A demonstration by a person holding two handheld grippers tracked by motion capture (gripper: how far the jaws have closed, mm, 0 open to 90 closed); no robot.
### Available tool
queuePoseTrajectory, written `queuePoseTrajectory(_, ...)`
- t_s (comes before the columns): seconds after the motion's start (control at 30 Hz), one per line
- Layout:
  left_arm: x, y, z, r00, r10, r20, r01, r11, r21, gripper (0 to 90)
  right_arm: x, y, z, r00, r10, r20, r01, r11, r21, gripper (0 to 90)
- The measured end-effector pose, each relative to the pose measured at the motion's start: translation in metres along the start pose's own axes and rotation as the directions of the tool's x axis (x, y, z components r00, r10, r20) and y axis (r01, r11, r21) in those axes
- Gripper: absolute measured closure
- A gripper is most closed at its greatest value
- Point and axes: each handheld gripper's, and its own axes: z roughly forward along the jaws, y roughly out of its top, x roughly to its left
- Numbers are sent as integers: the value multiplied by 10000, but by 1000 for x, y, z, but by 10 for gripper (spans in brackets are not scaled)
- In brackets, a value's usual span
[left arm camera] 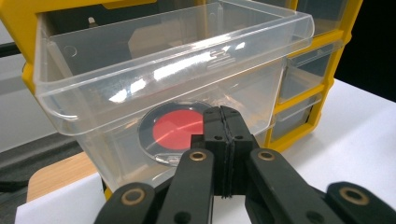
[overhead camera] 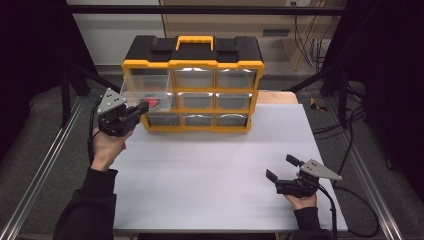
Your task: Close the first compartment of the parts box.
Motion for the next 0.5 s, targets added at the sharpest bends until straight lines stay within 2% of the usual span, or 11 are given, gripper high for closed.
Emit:
queuePoseTrajectory(0.4, 1, 2, 3, 9999, 93, -45, -93, 10000, 19, 890, 0, 0, 0, 10000, -17, 12, 17, 10000, 19, 6)
queuePoseTrajectory(0.5, 2, 3, 4, 9995, 277, -139, -277, 9996, -25, 890, 0, 0, 0, 10000, 3, 4, -3, 10000, -5, 6)
